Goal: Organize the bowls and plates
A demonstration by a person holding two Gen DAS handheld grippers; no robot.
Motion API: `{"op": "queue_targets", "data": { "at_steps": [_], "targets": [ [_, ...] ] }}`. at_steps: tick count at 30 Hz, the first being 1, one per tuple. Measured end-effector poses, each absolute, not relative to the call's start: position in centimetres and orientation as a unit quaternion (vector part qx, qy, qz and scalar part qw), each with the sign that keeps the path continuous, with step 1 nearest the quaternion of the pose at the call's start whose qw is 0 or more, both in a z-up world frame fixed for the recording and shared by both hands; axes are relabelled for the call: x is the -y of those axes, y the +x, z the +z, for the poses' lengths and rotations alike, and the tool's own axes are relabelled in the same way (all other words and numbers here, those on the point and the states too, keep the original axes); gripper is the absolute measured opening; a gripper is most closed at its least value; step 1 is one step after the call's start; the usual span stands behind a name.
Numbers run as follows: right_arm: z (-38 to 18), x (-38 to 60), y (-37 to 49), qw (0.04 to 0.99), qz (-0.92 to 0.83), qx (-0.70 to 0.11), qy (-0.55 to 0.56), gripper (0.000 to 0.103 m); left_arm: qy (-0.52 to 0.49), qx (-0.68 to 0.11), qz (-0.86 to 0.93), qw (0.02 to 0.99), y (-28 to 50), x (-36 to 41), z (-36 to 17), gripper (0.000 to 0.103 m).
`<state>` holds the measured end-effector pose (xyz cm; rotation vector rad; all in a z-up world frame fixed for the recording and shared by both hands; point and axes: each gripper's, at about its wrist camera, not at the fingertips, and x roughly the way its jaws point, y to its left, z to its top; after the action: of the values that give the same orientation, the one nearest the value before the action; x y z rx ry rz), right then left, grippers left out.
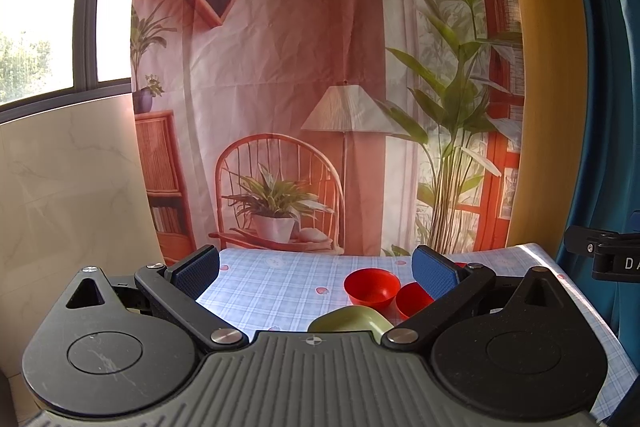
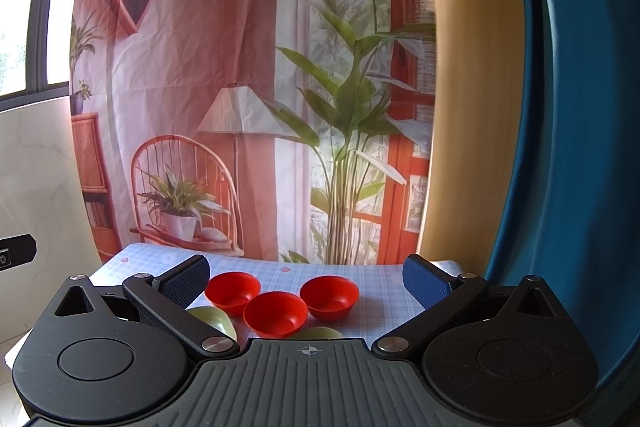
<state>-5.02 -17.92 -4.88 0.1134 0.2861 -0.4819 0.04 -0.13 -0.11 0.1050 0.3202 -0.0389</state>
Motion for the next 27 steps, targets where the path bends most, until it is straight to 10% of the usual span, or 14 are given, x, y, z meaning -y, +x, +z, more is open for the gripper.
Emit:
{"op": "queue_targets", "data": {
  "at_steps": [27],
  "targets": [
    [-4.79, 17.99, -4.94, 0.96, -0.237, -0.141, 0.055, 0.103, 0.05, -0.154, -0.022, 0.987, -0.03, 0.22, -0.12, 0.103]
  ]
}}
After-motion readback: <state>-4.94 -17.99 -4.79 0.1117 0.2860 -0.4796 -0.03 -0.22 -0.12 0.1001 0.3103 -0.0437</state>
